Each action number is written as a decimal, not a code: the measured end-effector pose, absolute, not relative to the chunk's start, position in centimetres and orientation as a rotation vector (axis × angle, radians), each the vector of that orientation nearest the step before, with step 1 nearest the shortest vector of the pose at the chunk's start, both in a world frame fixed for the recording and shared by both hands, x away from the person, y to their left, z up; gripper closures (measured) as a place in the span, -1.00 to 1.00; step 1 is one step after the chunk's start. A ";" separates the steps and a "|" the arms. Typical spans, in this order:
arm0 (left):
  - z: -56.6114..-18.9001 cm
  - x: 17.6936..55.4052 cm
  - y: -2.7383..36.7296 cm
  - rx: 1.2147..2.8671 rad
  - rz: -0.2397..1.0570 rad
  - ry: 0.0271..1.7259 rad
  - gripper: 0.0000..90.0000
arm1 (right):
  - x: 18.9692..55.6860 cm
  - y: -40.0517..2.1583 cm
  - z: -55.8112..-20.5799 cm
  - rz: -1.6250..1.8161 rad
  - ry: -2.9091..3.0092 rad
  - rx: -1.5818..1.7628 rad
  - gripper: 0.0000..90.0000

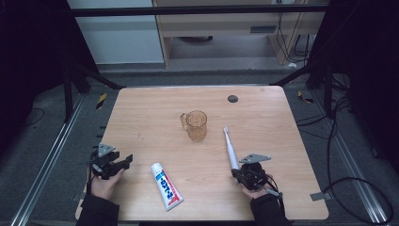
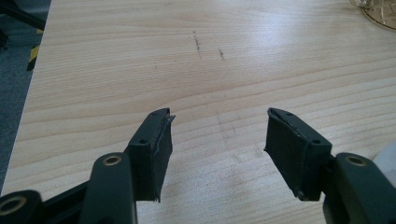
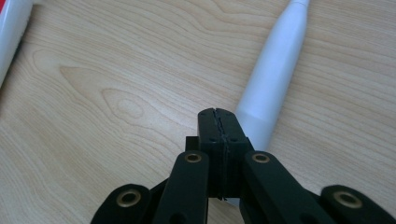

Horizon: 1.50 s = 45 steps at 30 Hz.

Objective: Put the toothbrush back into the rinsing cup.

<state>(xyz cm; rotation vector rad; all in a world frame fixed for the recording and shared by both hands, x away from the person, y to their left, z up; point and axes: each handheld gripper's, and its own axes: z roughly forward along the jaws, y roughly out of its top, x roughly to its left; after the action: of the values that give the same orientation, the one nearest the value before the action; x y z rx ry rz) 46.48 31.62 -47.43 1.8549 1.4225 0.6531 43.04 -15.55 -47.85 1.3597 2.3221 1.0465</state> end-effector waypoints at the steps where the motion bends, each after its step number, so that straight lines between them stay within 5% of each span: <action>1: -47.4 46.5 31.6 1.855 0.653 1.422 -0.11 | 43.1 -15.6 -47.9 1.046 2.321 1.365 1.00; 33: -47.5 46.6 31.5 1.859 0.646 1.420 -0.11 | 43.5 -17.1 -47.2 1.032 2.275 1.389 1.00; 45: -47.6 46.7 31.6 1.862 0.648 1.422 -0.11 | 45.7 -17.9 -43.3 1.087 2.226 1.338 0.70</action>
<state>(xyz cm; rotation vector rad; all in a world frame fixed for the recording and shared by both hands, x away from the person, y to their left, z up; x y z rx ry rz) 46.70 31.61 -47.55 1.8621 1.4220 0.6481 45.69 -17.86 -43.34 1.3377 2.2255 1.0865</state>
